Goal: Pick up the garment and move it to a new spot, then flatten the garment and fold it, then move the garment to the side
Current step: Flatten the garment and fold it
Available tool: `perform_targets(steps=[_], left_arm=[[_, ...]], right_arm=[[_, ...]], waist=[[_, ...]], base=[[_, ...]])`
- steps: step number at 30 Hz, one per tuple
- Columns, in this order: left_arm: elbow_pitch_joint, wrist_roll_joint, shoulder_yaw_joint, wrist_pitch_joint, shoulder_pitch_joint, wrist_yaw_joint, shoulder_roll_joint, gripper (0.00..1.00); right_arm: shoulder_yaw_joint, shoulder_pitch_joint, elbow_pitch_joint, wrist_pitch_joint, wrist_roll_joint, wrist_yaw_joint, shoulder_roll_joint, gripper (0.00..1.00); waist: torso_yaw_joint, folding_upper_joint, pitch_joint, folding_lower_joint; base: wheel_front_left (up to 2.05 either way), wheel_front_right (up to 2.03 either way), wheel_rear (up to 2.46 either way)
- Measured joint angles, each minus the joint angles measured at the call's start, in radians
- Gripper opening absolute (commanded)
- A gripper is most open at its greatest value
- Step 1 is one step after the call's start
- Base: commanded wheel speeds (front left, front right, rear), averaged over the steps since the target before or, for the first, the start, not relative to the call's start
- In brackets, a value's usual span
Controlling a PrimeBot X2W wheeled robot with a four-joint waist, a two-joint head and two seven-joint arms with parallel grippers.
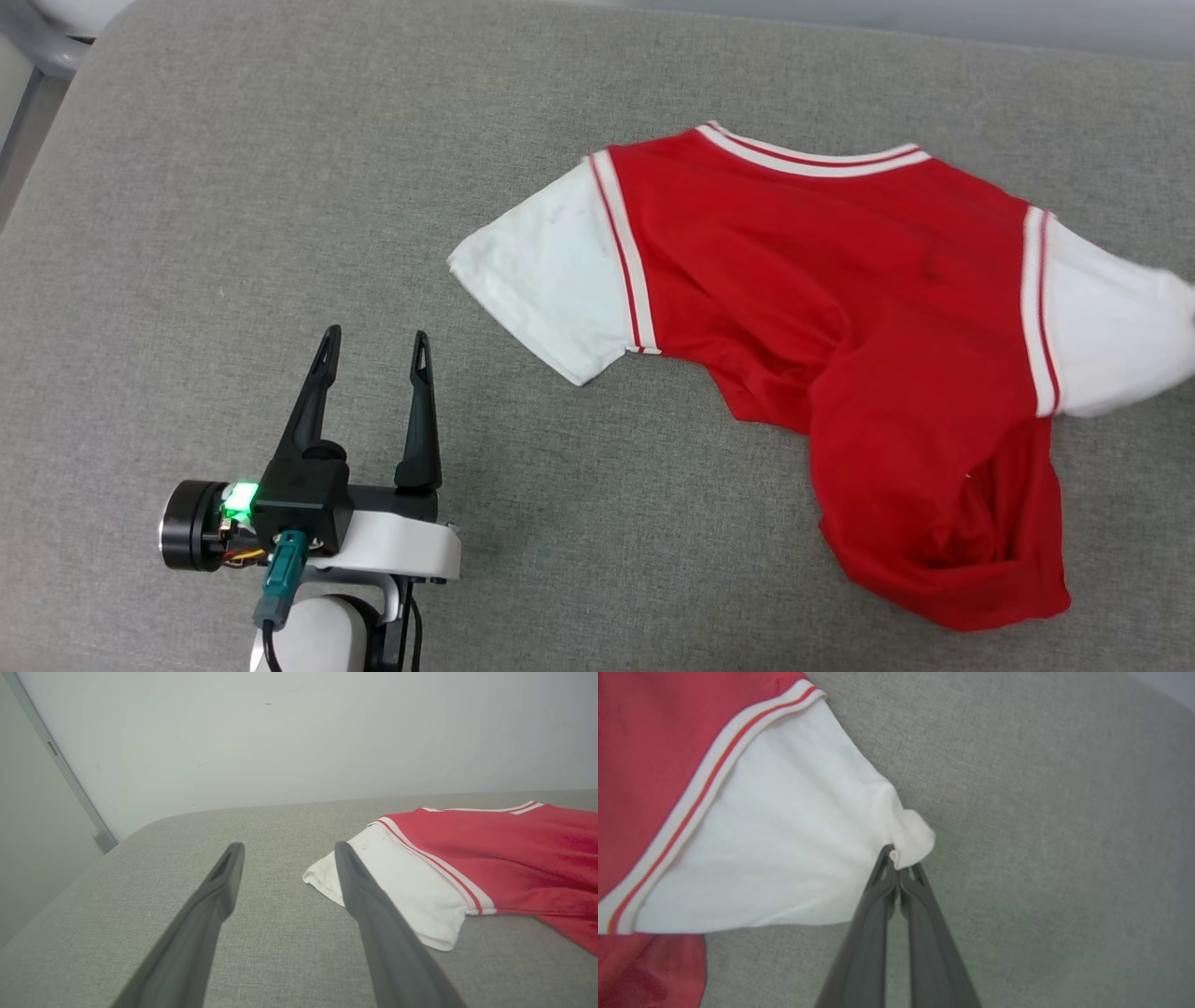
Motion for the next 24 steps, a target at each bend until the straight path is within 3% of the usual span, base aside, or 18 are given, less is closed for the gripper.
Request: perform_targets(steps=[10, 11, 12, 20, 24], left_arm=[[0.015, 0.005, -0.003, 0.0, 0.005, -0.009, 0.001, 1.0], [0.017, 0.005, -0.002, 0.0, 0.005, -0.009, 0.001, 1.0], [0.019, 0.005, 0.0, 0.0, 0.005, -0.009, 0.003, 1.0], [0.025, -0.006, 0.031, 0.0, 0.006, -0.031, 0.038, 1.0], [0.038, -0.017, 0.054, 0.0, -0.024, -0.07, 0.073, 1.0]], right_arm=[[-0.083, 0.153, 0.178, -0.024, -0.013, 0.0, 0.046, 0.0], [-0.094, 0.159, 0.184, -0.04, -0.011, 0.0, 0.056, 0.29], [-0.105, 0.165, 0.188, -0.06, -0.008, 0.0, 0.066, 1.0], [-0.216, 0.192, 0.113, -0.346, -0.082, 0.0, 0.121, 1.0], [-0.291, 0.238, 0.049, -0.467, -0.16, 0.0, 0.167, 1.0]], waist=[[-0.004, 0.0, -0.004, 0.0], [-0.004, 0.0, -0.006, 0.0], [-0.005, 0.0, -0.01, -0.0001], [-0.026, 0.0, -0.065, 0.0], [-0.052, 0.0, -0.088, 0.0]], base=[[0.0, 0.0, 0.0], [0.0, 0.0, 0.0], [0.0, 0.0, 0.0], [0.0, 0.0, 0.0], [0.0, 0.0, 0.0]])
